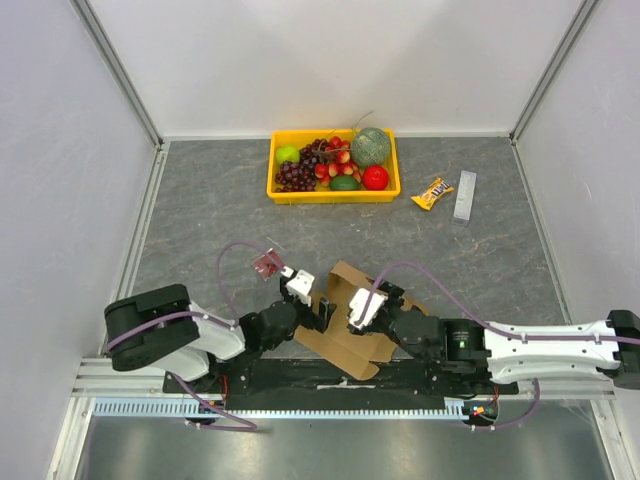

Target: Fold the paper box

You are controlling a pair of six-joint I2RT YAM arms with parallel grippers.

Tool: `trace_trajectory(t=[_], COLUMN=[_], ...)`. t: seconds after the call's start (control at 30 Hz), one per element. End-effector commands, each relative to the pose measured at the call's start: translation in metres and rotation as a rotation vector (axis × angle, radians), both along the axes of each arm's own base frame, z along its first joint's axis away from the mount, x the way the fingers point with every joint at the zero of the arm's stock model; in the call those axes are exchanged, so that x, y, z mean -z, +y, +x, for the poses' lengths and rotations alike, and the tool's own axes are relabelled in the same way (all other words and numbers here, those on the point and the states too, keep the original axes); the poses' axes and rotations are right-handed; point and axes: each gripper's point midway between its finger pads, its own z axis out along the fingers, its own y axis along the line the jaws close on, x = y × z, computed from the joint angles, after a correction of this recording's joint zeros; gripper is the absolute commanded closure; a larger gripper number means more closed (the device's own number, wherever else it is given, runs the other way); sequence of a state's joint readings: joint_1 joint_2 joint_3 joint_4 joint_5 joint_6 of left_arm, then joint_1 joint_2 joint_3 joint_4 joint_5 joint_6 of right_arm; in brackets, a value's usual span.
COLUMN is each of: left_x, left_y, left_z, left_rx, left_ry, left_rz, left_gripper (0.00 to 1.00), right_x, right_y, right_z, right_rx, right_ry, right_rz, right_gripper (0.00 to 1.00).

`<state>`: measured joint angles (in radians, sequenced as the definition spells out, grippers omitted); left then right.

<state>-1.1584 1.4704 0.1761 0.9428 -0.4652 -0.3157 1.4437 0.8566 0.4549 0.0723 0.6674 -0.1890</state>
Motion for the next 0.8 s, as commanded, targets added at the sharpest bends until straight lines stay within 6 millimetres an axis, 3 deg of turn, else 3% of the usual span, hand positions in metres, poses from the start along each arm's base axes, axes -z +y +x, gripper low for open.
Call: trace_trajectory(t=[0.0,0.1,0.23,0.33,0.5,0.63,0.77], left_x=[-0.016,-0.024,-0.033,-0.032,-0.030,-0.030,-0.028], left_y=[-0.004,-0.005,-0.007,-0.005,0.001,0.004,0.006], left_z=[-0.020,-0.031,-0.042,-0.046,-0.047,-0.046,-0.045], left_rx=[0.022,0.039,0.057,0.055,0.043,0.032,0.025], left_ry=[0.048,0.050,0.047,0.052,0.059,0.057,0.056], left_rz=[-0.134,-0.153,-0.162,-0.151,-0.148,-0.141,-0.129], left_gripper=[0.09,0.09,0.09,0.13,0.37,0.43,0.45], right_x=[-0.035,-0.042,-0.028,-0.019,-0.003,0.010,0.019], right_y=[0.015,0.017,0.012,0.021,0.024,0.020,0.028], right_z=[-0.002,0.013,0.052,0.068,0.089,0.099,0.091], right_rx=[-0.019,0.042,0.205,0.197,0.248,0.302,0.246], right_ry=[0.059,0.131,0.273,0.346,0.368,0.377,0.419], right_rz=[0.273,0.382,0.399,0.401,0.425,0.413,0.396], right_gripper=[0.25,0.30,0.44,0.58,0.73,0.81,0.83])
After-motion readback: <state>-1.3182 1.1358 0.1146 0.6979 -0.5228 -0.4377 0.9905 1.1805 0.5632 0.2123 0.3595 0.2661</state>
